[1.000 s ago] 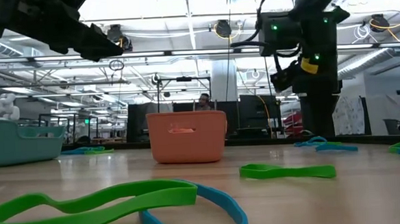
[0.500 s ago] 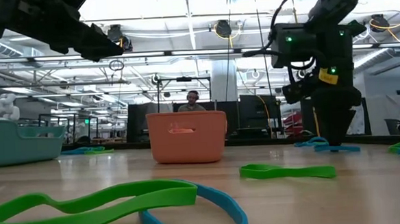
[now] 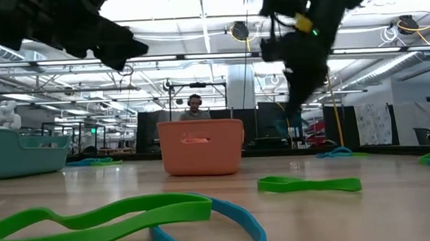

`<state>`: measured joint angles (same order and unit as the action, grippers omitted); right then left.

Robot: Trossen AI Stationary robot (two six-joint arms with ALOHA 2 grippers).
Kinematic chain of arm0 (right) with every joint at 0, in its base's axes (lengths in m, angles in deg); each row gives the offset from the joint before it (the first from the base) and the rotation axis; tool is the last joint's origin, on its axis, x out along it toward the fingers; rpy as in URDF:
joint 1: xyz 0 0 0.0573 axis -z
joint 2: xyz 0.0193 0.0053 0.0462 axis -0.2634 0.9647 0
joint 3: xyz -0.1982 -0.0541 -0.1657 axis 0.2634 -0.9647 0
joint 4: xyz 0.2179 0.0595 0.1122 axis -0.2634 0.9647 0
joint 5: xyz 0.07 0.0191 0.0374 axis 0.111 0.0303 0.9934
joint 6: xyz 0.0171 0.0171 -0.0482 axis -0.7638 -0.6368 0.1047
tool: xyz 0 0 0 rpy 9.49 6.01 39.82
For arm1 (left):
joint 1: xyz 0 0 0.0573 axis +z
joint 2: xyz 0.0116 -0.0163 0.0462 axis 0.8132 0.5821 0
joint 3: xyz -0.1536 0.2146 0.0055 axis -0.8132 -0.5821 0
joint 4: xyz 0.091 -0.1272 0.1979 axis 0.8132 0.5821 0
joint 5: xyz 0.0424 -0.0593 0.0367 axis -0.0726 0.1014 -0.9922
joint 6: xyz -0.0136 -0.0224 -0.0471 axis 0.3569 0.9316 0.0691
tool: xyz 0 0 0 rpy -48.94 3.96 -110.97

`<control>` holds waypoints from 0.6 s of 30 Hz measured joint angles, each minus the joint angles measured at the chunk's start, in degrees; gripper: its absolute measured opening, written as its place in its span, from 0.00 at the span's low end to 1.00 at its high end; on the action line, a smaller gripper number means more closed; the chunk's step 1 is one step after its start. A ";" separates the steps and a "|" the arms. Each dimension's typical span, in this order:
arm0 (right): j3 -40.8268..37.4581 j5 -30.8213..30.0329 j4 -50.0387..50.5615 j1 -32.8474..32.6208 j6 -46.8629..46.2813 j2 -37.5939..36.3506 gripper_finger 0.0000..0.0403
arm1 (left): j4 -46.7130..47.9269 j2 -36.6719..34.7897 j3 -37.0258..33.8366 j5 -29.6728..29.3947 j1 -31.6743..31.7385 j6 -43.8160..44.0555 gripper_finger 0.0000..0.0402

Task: Sort rubber bands into baskets
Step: Put the blue rubber band into the green bin

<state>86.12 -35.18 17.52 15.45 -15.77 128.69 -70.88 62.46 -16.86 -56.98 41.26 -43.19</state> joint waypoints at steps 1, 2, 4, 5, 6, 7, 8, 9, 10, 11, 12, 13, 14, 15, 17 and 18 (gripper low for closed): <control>0.91 -0.11 -1.28 -0.61 0.28 0.00 0.00 | -1.86 1.56 0.00 0.00 0.02 0.61 0.48; 1.79 -0.21 -2.56 -1.20 0.68 0.00 0.00 | -4.33 3.32 0.00 0.00 0.08 1.82 0.48; 3.23 -0.30 -5.16 -2.47 1.18 -0.02 0.00 | -9.71 6.88 0.00 -0.09 0.76 5.76 0.48; 3.70 -0.25 -6.86 -3.02 1.21 -0.02 0.00 | -12.47 8.63 0.03 -0.39 1.37 8.12 0.48; 4.06 -0.20 -8.50 -3.60 1.33 -0.02 0.00 | -14.75 10.36 0.29 -0.50 1.96 10.56 0.48; 4.30 -0.11 -10.03 -4.10 1.57 -0.02 0.00 | -16.55 12.05 0.74 -0.55 2.64 13.21 0.48; 4.43 -0.14 -11.59 -4.54 1.98 -0.02 0.00 | -17.89 13.61 1.36 -0.60 3.31 16.12 0.48; 4.46 -0.19 -13.02 -5.01 2.34 -0.02 0.00 | -19.22 15.09 2.00 -0.64 3.95 19.60 0.48; 4.46 -0.22 -14.20 -5.42 2.57 -0.02 0.00 | -20.38 16.61 2.75 -0.68 4.51 23.37 0.48; 4.46 -0.25 -15.07 -5.76 2.68 -0.02 0.00 | -21.52 18.17 3.54 -0.70 4.88 26.69 0.48; 4.46 -0.20 -15.65 -6.06 2.69 -0.02 0.00 | -22.77 19.65 4.10 -0.74 5.09 29.20 0.48; 4.46 -0.20 -15.92 -6.36 2.69 -0.02 0.00 | -23.90 21.09 4.59 -0.92 5.24 30.57 0.48; 4.46 -0.18 -15.95 -6.56 2.69 -0.02 0.00 | -24.80 22.55 5.22 -0.92 5.31 31.11 0.48; 4.46 -0.18 -15.82 -6.78 2.69 -0.02 0.00 | -25.53 23.86 5.90 -0.92 5.32 31.31 0.48; 4.46 -0.17 -15.76 -7.10 2.69 -0.02 0.00 | -26.52 26.43 7.41 -0.94 5.49 31.32 0.48; 4.46 -0.18 -15.78 -7.24 2.69 -0.02 0.00 | -26.58 27.72 8.42 -0.94 5.59 31.32 0.48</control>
<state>90.58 -35.36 1.74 8.21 -13.08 128.66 -97.46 90.18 -8.44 -57.92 46.86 -11.87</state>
